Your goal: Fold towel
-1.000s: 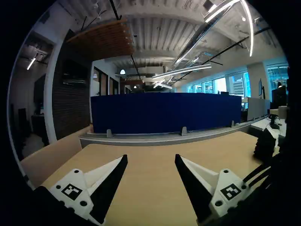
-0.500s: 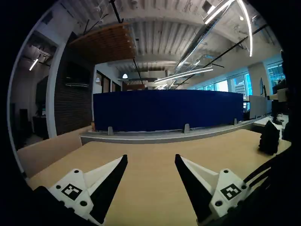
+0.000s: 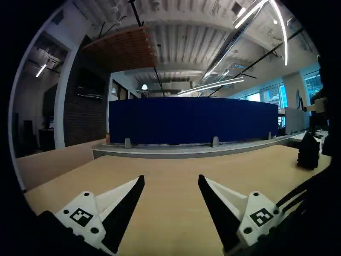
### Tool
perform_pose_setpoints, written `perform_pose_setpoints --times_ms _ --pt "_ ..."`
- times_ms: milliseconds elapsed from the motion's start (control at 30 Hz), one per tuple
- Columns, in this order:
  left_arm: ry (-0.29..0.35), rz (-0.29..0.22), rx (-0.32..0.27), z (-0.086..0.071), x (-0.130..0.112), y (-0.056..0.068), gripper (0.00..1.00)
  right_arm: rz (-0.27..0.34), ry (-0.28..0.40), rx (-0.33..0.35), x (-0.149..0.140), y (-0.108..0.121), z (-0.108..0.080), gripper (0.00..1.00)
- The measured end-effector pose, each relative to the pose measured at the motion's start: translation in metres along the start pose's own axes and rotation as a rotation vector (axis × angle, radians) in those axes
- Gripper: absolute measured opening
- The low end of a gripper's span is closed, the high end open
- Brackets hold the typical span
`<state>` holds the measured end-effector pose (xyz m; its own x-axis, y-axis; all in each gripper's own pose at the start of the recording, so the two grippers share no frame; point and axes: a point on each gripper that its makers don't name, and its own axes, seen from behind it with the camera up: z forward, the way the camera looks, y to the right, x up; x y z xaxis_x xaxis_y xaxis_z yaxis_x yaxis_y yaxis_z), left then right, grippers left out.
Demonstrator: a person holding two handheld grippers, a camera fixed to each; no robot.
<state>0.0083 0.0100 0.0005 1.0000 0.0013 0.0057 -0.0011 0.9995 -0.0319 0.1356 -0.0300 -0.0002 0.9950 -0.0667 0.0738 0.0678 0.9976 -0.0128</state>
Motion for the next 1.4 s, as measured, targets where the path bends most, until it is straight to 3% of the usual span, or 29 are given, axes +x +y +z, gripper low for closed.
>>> perform_pose_setpoints --times_ms 300,1100,1400 --pt "0.008 -0.005 0.021 0.000 -0.004 -0.007 0.94 -0.004 -0.002 0.001 -0.003 0.000 0.005 0.97" --pt "0.006 -0.003 0.023 0.000 -0.008 -0.006 0.94 0.019 0.035 -0.001 -0.001 0.014 0.013 0.97" --pt "0.005 -0.003 0.023 0.001 -0.009 -0.007 0.94 -0.002 0.039 -0.003 -0.031 0.025 0.010 0.97"
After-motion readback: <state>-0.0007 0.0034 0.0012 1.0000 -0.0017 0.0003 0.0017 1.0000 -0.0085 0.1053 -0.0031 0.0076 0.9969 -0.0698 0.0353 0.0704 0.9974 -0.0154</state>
